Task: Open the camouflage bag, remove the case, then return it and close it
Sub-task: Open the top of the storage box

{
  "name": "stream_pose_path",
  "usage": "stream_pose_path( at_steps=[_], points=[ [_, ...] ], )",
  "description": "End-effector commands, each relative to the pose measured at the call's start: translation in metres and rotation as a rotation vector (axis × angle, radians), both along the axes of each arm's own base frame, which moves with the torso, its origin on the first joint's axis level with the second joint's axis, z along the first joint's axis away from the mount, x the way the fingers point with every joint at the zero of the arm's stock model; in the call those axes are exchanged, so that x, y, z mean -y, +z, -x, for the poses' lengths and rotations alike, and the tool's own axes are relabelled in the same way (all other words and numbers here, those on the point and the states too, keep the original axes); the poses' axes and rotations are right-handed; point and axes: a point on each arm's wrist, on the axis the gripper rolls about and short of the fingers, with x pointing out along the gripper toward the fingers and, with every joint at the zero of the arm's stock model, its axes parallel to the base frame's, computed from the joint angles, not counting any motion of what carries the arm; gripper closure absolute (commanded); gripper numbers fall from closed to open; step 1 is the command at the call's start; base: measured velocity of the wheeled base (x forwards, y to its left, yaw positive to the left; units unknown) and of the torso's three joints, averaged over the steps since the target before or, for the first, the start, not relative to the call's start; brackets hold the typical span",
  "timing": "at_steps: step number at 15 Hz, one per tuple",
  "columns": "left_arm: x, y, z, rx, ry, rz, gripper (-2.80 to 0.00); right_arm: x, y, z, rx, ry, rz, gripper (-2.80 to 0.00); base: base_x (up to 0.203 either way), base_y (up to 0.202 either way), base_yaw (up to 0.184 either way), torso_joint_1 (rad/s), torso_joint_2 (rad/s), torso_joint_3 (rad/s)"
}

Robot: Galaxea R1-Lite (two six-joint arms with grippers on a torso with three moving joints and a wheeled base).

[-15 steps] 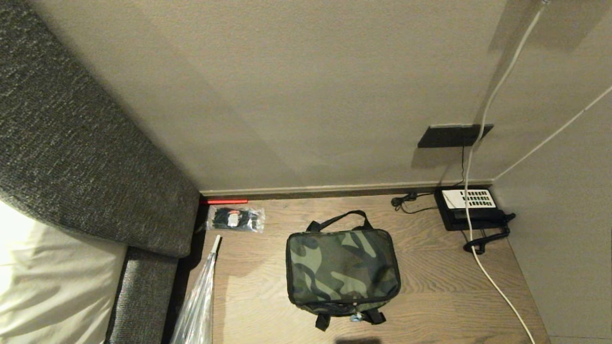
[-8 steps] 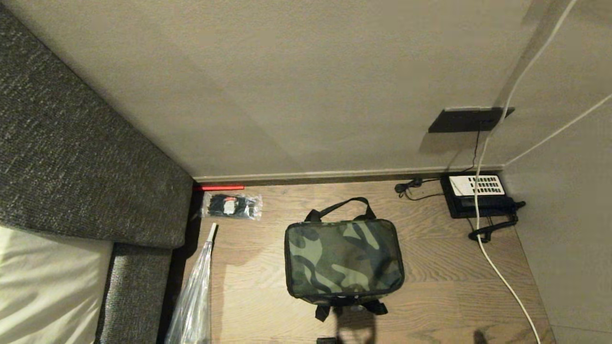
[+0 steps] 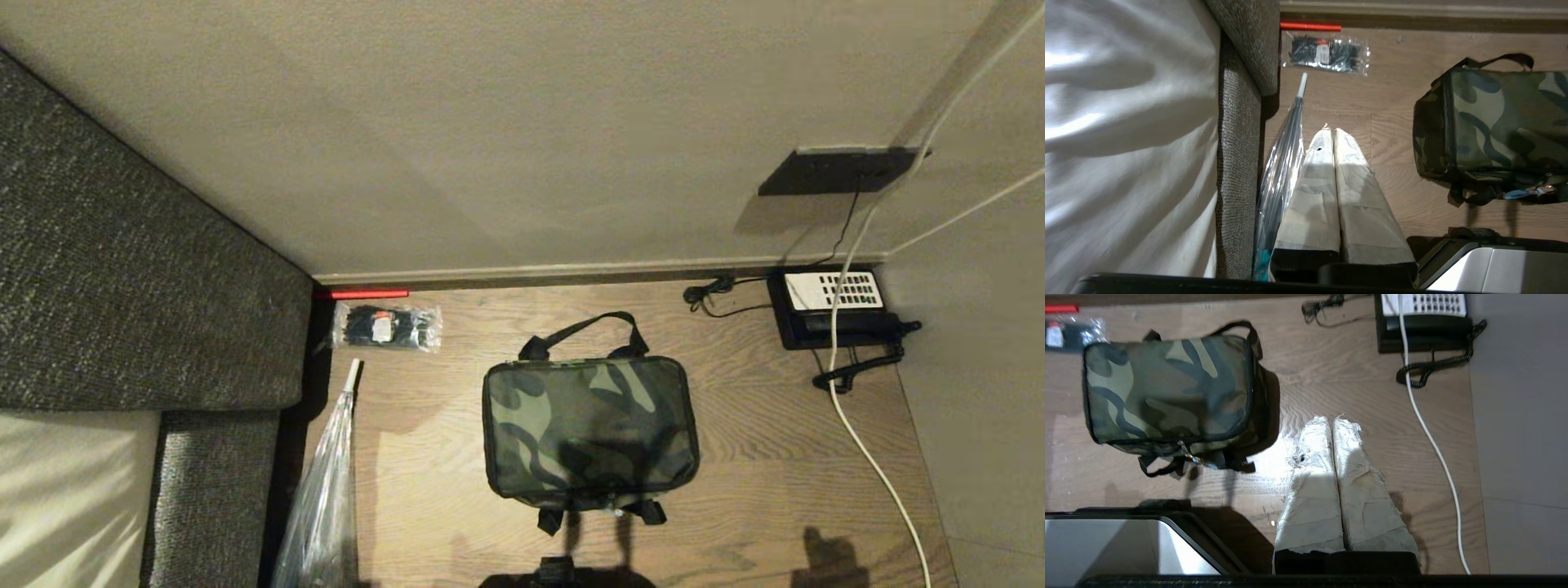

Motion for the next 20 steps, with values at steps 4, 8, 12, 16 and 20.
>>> stream_pose_path(
  at_steps=[4,8,12,16,20],
  points=[
    [0.0,-0.0009,-0.0002,-0.003,0.001,0.001,0.0,0.0,-0.0001,0.0001,0.002,0.001,0.001,0.0,0.0,0.0,0.0,0.002,0.0,-0.197],
    [0.0,-0.0009,-0.0002,-0.003,0.001,-0.001,0.0,0.0,-0.0001,0.0001,0.002,0.001,0.001,0.0,0.0,0.0,0.0,0.001,0.0,-0.168],
    [0.0,-0.0012,-0.0002,-0.007,0.001,0.001,0.0,0.0,-0.0001,0.0001,0.002,0.001,0.001,0.0,0.0,0.0,0.0,0.001,0.0,-0.021],
    [0.0,-0.001,-0.0001,-0.007,0.001,-0.002,0.0,0.0,-0.0001,0.0001,0.002,0.001,0.001,0.0,-0.118,0.0,0.001,0.001,0.0,-0.002],
    [0.0,-0.0014,-0.0002,-0.008,0.001,-0.002,0.0,0.0,-0.0001,0.0001,0.002,0.001,0.001,0.0,-0.017,0.0,0.0,-0.002,0.0,0.002]
  ],
)
